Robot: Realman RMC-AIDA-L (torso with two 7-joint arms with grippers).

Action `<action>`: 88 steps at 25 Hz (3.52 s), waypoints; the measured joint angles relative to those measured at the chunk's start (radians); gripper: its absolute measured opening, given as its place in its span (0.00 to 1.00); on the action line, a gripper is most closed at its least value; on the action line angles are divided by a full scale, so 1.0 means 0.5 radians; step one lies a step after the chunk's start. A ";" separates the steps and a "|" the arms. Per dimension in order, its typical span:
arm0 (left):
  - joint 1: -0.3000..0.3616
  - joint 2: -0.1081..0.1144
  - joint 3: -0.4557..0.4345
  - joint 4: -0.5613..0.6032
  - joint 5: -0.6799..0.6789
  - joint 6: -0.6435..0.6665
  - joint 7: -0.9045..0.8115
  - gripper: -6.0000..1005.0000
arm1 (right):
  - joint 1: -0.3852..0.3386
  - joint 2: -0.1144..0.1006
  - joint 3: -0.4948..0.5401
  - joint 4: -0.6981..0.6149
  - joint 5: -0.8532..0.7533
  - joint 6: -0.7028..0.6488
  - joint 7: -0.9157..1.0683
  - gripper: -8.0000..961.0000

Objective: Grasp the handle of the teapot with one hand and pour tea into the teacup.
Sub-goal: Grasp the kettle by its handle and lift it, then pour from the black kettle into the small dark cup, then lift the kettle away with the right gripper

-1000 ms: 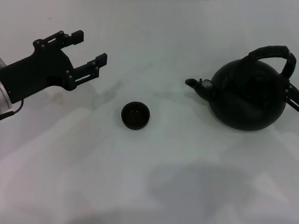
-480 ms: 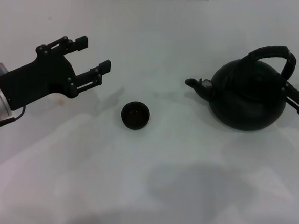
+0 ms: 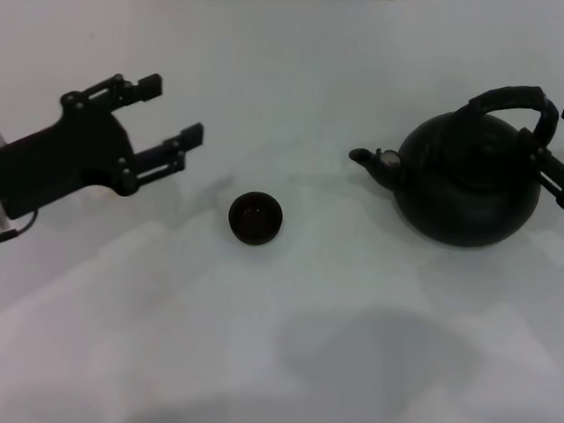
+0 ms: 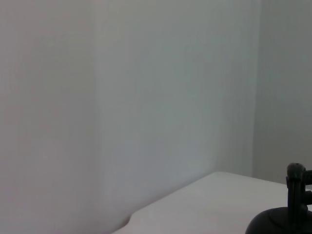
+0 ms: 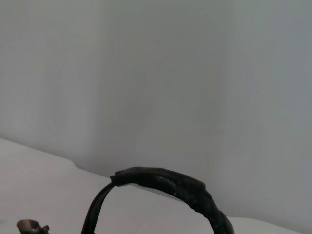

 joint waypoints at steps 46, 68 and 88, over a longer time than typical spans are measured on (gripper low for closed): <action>-0.025 0.003 -0.115 0.103 -0.016 -0.030 0.044 0.74 | -0.181 -0.006 -0.056 0.404 -0.039 -0.129 -0.101 0.14; 0.008 0.003 -0.356 0.544 0.001 -0.043 0.445 0.74 | -0.042 0.008 -0.038 0.486 0.019 -0.131 -0.252 0.12; -0.044 0.006 -0.359 0.622 -0.016 -0.023 0.455 0.74 | 0.089 0.016 0.038 0.467 -0.010 -0.126 -0.388 0.12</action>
